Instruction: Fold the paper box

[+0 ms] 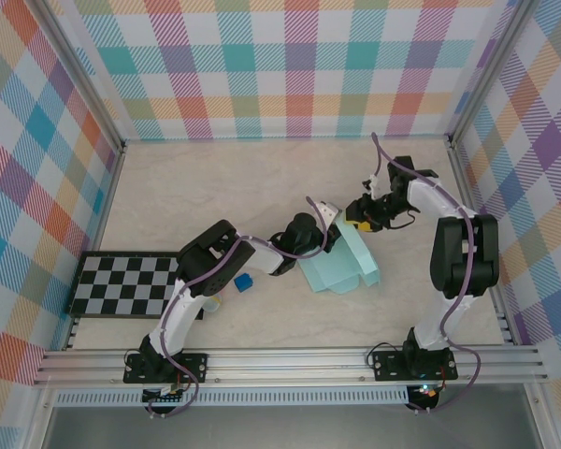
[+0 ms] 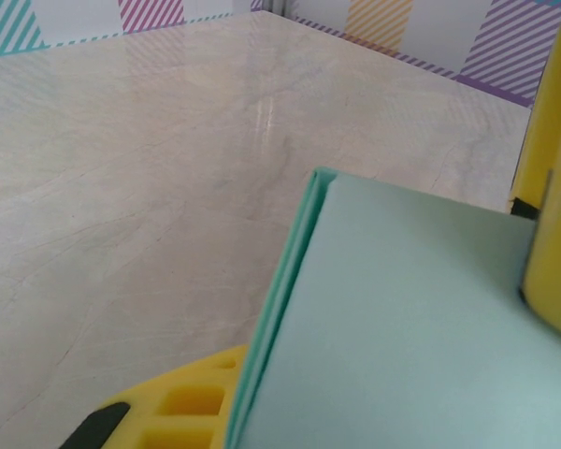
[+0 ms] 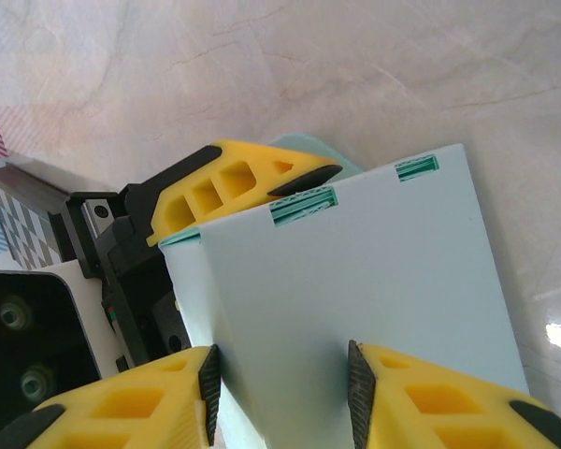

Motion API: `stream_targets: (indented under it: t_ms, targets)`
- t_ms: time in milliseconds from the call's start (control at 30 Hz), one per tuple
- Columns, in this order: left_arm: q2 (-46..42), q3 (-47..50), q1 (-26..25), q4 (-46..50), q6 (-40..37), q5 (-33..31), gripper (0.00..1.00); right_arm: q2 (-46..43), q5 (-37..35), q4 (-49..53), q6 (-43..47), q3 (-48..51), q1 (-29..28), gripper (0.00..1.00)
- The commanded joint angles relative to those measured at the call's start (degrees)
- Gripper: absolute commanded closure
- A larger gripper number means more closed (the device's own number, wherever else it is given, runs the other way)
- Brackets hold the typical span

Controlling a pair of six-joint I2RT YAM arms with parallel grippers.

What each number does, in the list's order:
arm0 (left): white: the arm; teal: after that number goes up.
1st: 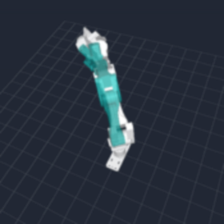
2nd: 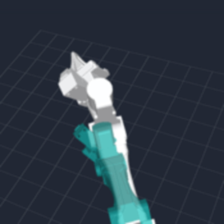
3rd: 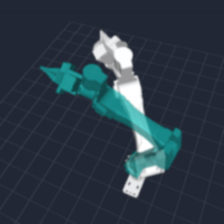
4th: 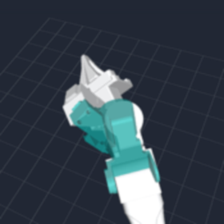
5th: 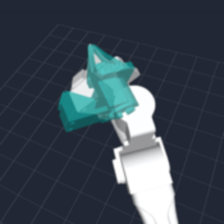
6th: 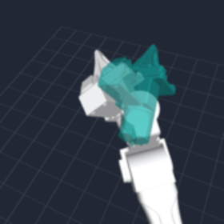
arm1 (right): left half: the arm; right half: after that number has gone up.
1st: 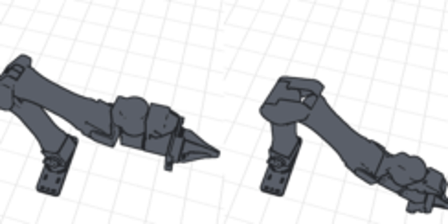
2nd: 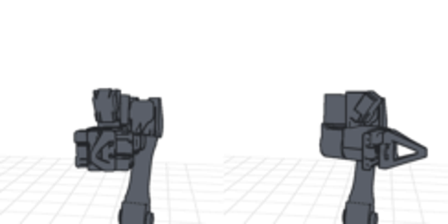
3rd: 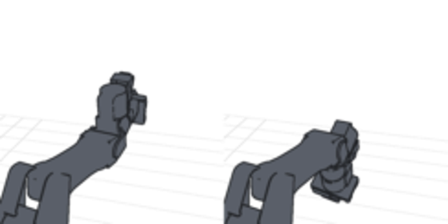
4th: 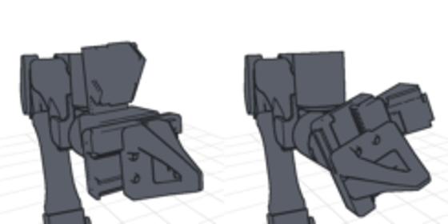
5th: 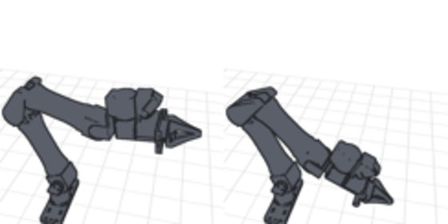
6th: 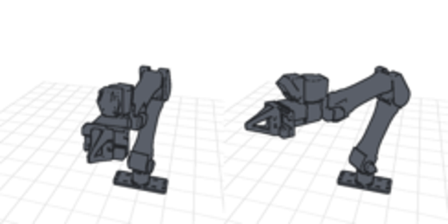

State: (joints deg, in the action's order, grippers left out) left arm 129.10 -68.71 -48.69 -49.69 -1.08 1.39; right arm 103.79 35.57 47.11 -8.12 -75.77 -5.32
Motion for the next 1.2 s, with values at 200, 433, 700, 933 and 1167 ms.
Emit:
stream_targets:
  t_ms: [200,433,700,933,1167]
  targets:
    - [-2.8,1.7,-3.2,9.9,-1.7,-1.1,1.0,-4.9,4.9,-4.2,-1.4,2.7,-2.3,0.5]
    - [-9.5,2.3,-1.6,18.9,-1.8,-4.7,1.0,-16.3,-0.9,-16.7,-5.0,7.6,0.4,0.34]
    - [-17.3,0.9,0.7,32.5,3.9,-5.2,1.0,-29.9,-19.2,-23.9,-0.4,13.1,1.6,0.3]
    - [-23.0,-2.8,5.7,50.9,11.4,-2.0,1.0,-37.0,-34.4,-22.8,5.3,19.8,2.7,0.18]
    - [-25.5,-6.4,12.5,64.9,15.7,4.5,1.0,-31.5,-20.9,-12.7,0.5,12.1,9.6,0.23]
